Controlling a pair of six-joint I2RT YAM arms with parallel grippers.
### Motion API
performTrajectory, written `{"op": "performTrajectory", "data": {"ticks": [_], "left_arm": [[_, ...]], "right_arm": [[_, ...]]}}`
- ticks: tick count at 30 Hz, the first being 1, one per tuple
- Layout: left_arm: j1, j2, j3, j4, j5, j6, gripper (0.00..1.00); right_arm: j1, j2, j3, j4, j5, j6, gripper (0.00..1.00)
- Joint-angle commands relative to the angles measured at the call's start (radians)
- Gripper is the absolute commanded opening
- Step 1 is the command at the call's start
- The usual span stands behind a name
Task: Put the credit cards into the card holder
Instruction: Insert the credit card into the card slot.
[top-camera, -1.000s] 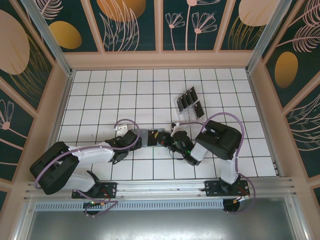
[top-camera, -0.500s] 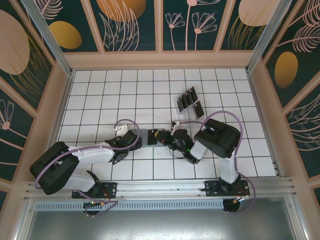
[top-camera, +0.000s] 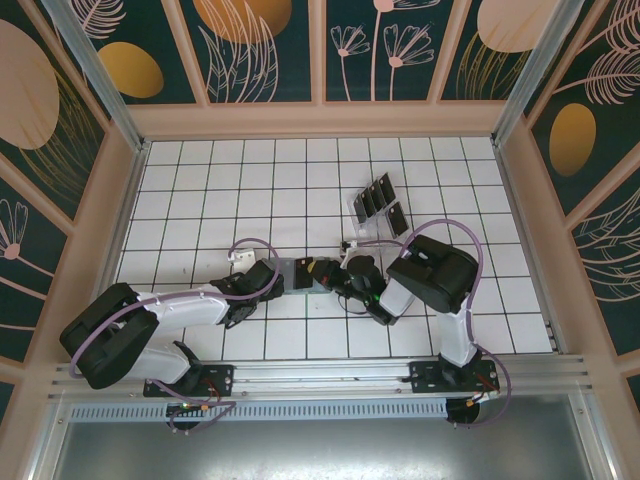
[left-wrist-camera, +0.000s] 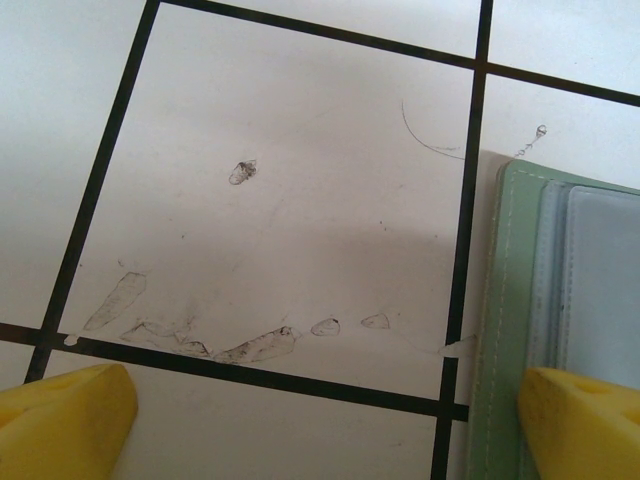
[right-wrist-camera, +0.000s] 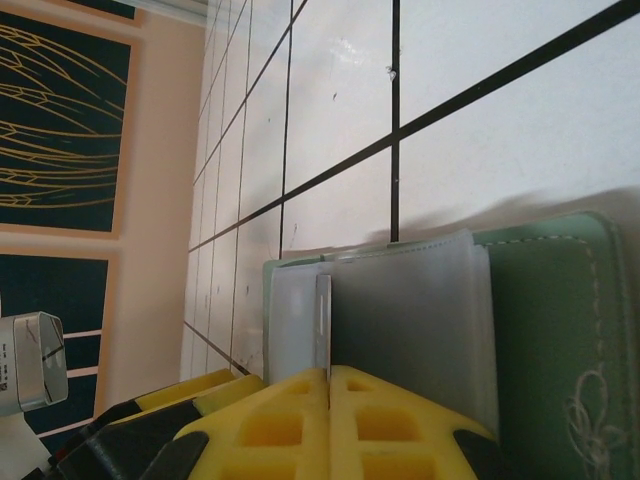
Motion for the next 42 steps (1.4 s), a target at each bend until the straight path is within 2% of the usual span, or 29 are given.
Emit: {"op": "performTrajectory", "data": {"ticks": [1,14,18,22,28,34,42], "left_arm": [[-0.001,0.036,-0.04,-0.054,0.068,-0.041,0.99],[0.0,0.033,-0.049,-0.044,0.072,-0.041,0.98],[-0.002,0.029,-0.045,-0.04,0.071,-0.041,0.99],[-0.001,0.021,-0.035,-0.041,0.074,-0.041,0.99],[-0.001,-0.008,-0.005,-0.069,0.056,-0.039,0.99],[0.019,-0.043,0.026,-0.101,0.034,-0.027,0.99],[0.073,-0.088,0.023,-0.122,0.028,0.001,0.99]], "right_arm": [[0.009,0.027,0.016,-0.001,-0.004,0.0,0.0],[0.027,0.04,0.036,-0.033,-0.004,0.006,0.0],[0.025,0.004,0.041,-0.094,-0.004,-0.018,0.02],[0.019,-0.066,0.077,-0.256,-0.006,-0.078,0.23],[0.011,-0.165,0.203,-0.618,0.023,-0.207,0.42],[0.011,-0.183,0.364,-0.936,0.063,-0.328,0.48],[0.014,-0.179,0.45,-1.12,0.108,-0.389,0.5]]}}
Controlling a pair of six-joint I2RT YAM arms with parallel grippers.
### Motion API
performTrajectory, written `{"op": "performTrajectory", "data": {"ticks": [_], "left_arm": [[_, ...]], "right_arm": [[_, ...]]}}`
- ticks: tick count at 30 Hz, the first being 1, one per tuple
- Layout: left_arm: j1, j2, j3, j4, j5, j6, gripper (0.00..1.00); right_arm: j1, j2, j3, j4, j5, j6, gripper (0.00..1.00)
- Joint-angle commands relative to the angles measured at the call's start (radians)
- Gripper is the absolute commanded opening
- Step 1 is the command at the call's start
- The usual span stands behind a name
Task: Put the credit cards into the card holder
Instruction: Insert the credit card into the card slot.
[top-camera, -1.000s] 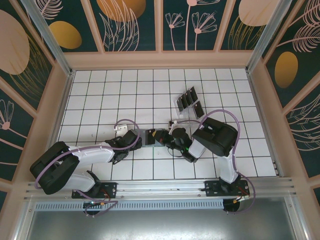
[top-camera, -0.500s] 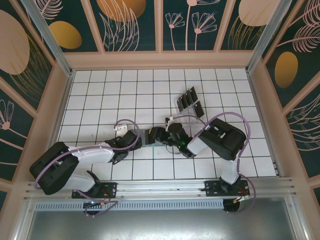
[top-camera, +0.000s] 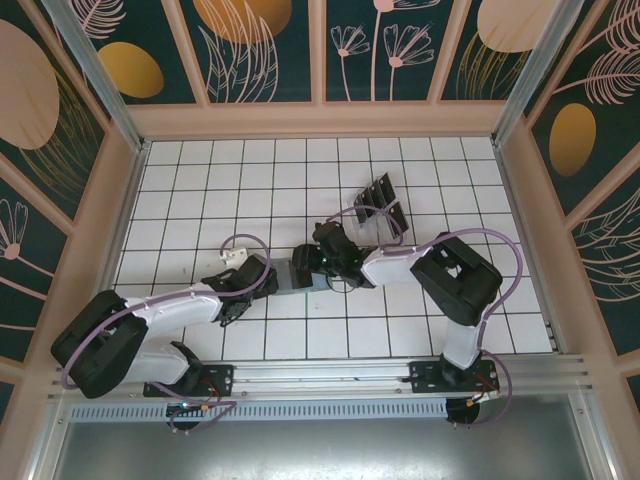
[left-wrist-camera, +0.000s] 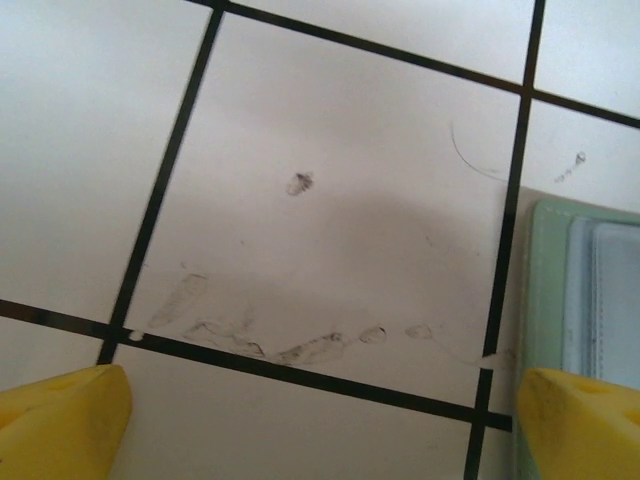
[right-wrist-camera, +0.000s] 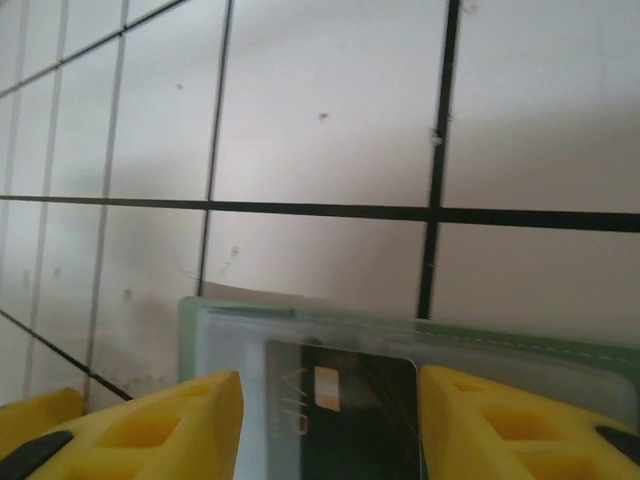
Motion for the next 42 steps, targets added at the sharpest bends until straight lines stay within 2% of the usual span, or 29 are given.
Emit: {"op": "performTrajectory", "data": {"ticks": [1,29,42], "left_arm": [[0.016,-0.021,0.01,-0.043,-0.004,0.013,0.99],[0.022,0.048,-0.062,0.071,0.058,0.007,0.99],[0.021,-0.032,-0.058,0.016,0.061,0.007,0.99]], "right_arm": [[0.002,-0.027,0.032,-0.137,0.046,-0.053,0.5],[0.083,0.064,0.172,-0.211,0.033,-0.046,0.45],[0.089,-0.056,0.112,-0.283,0.114,-0.043,0.48]]}}
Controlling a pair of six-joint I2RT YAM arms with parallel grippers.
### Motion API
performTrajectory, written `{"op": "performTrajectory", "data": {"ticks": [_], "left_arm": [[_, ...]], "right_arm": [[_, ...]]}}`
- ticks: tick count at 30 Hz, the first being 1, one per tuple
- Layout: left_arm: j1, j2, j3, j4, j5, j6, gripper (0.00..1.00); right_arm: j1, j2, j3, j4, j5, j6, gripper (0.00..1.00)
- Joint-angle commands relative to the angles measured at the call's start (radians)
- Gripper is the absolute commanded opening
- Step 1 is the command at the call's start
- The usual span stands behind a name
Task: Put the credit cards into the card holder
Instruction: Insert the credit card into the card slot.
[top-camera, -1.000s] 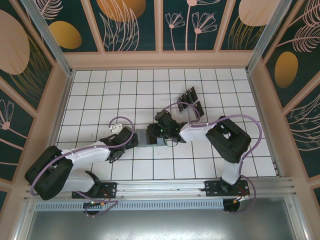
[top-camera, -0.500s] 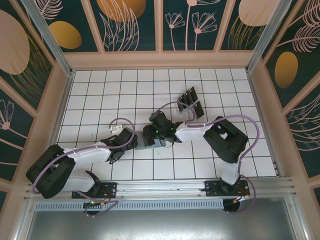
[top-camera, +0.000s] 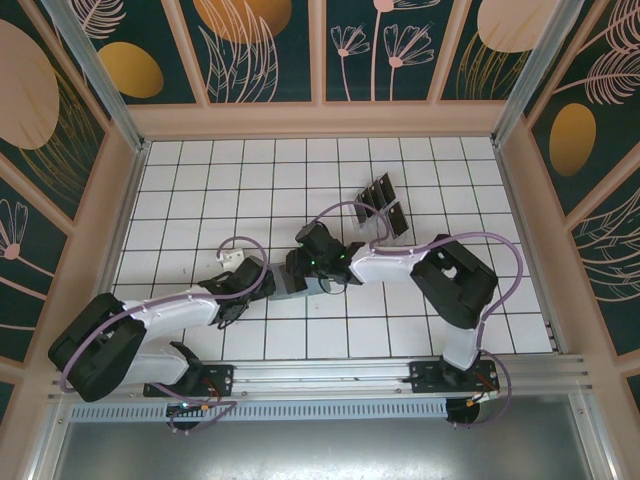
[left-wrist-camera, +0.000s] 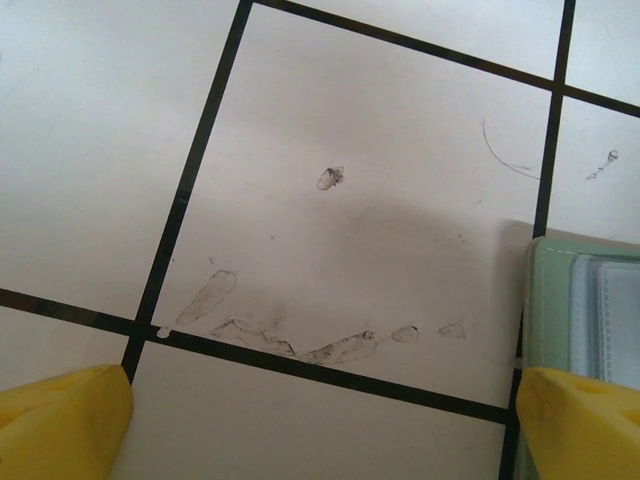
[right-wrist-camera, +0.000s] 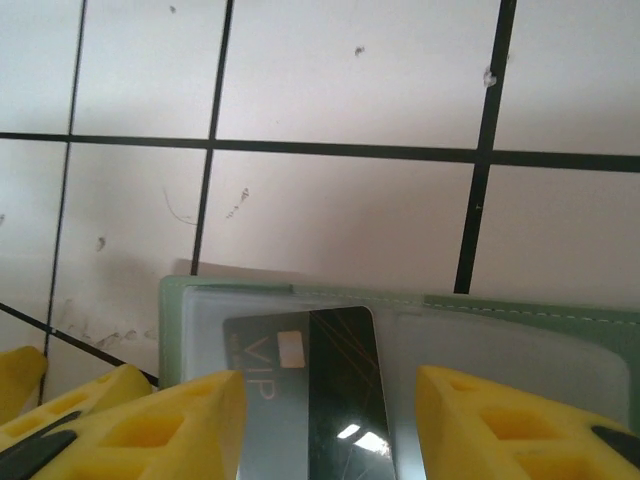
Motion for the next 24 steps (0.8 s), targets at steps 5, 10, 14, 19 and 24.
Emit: {"op": "performTrajectory", "data": {"ticks": [5,10,14,19,24], "left_arm": [[0.007,-0.047,-0.031,-0.043,0.063,-0.013,0.99],[0.006,-0.058,-0.055,-0.042,0.079,-0.024,0.99],[0.006,-0.035,-0.062,-0.032,0.086,-0.026,0.99],[0.005,-0.009,-0.068,-0.017,0.091,-0.027,0.98],[0.005,0.006,-0.07,-0.005,0.092,-0.024,0.98]], "right_arm": [[0.03,-0.055,-0.042,-0.025,0.038,0.017,0.46],[0.044,-0.04,-0.046,-0.023,0.032,0.025,0.45],[0.051,-0.029,-0.051,-0.022,0.033,0.031,0.45],[0.057,-0.023,-0.056,-0.036,0.044,0.039,0.46],[0.06,-0.014,-0.06,-0.043,0.046,0.045,0.46]]}}
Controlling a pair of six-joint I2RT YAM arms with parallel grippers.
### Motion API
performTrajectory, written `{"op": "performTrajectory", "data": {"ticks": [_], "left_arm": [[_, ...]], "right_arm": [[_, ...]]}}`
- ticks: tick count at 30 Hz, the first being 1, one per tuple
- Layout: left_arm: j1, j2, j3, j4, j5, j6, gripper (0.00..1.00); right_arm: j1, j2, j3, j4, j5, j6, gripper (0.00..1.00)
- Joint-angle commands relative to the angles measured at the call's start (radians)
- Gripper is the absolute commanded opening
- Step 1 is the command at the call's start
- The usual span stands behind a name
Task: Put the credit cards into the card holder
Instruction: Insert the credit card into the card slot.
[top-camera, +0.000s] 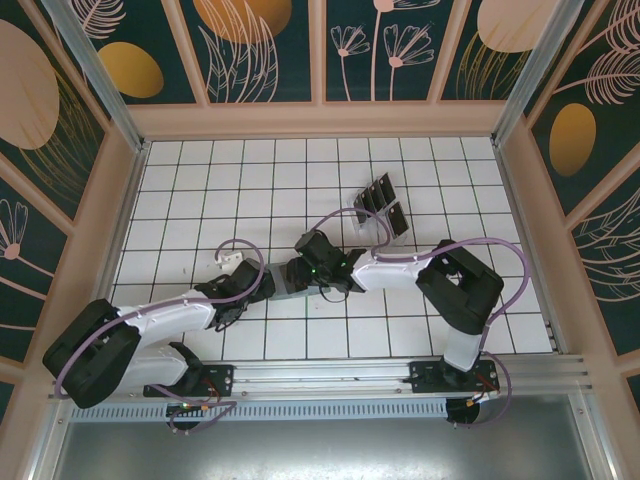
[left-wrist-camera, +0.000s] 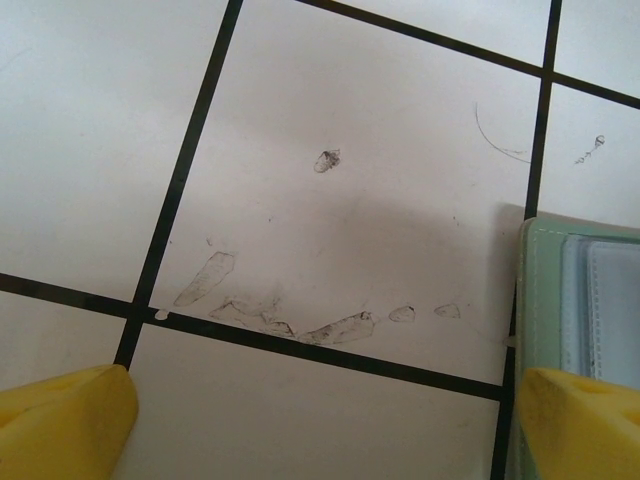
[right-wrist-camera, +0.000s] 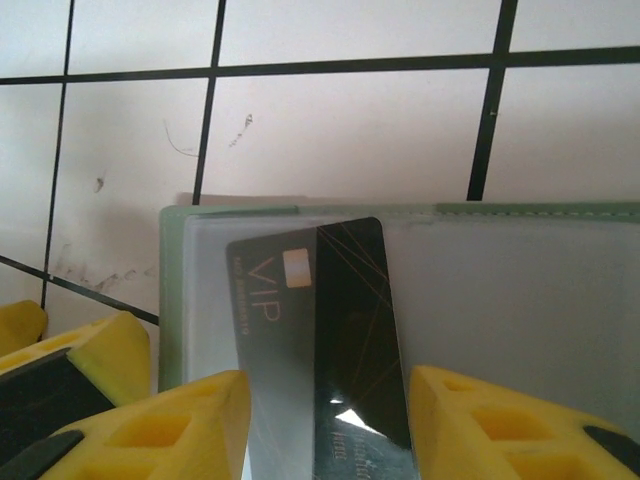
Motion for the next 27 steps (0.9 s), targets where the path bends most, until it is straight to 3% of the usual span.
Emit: {"op": "performTrajectory", "data": {"ticks": [1,27], "left_arm": [[0.006,0.041,-0.038,-0.021,0.07,-0.024,0.98],[0.006,0.072,-0.054,0.028,0.096,-0.029,0.98]], "right_arm": [[0.015,0.019,-0.016,-0.024,0.036,0.018,0.46],[0.08,0.102,0.083,-0.056,0.014,0.005,0.47]]}}
